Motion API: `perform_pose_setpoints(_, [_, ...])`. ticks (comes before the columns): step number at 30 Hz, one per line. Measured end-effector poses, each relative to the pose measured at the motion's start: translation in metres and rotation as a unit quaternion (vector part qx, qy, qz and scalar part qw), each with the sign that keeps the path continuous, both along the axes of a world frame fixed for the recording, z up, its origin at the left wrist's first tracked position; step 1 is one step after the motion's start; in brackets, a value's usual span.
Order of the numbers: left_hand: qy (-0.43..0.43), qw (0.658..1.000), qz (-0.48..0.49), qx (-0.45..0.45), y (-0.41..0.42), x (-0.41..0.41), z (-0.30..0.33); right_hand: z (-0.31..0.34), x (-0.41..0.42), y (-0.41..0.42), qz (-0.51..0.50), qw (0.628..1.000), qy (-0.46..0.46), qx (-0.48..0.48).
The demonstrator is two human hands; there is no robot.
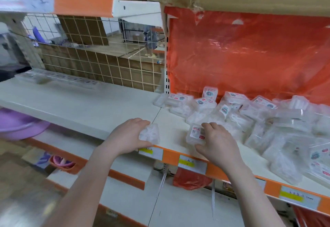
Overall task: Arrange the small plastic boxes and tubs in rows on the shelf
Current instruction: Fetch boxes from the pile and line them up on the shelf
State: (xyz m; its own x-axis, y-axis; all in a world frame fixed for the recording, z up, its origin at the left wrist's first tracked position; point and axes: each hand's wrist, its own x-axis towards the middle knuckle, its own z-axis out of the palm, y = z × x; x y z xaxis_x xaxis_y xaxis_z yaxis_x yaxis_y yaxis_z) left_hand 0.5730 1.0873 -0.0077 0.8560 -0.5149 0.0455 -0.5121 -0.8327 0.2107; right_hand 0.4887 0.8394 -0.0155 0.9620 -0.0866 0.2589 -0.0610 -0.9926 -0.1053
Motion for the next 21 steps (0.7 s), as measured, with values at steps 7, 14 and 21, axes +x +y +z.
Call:
perform_pose_setpoints(7, [0.000, 0.999, 0.033, -0.011, 0.090, 0.013, 0.002, 0.004, 0.031, 0.088, 0.041, 0.999, 0.007, -0.018])
perform_pose_setpoints(14, [-0.012, 0.998, 0.066, 0.002, 0.212, 0.037, 0.011, -0.003, 0.068, 0.206, 0.068, 0.998, 0.003, -0.014])
perform_pose_setpoints(21, [-0.012, 0.996, 0.092, 0.011, 0.311, 0.058, 0.014, -0.011, 0.104, 0.308, 0.084, 0.996, 0.016, 0.012])
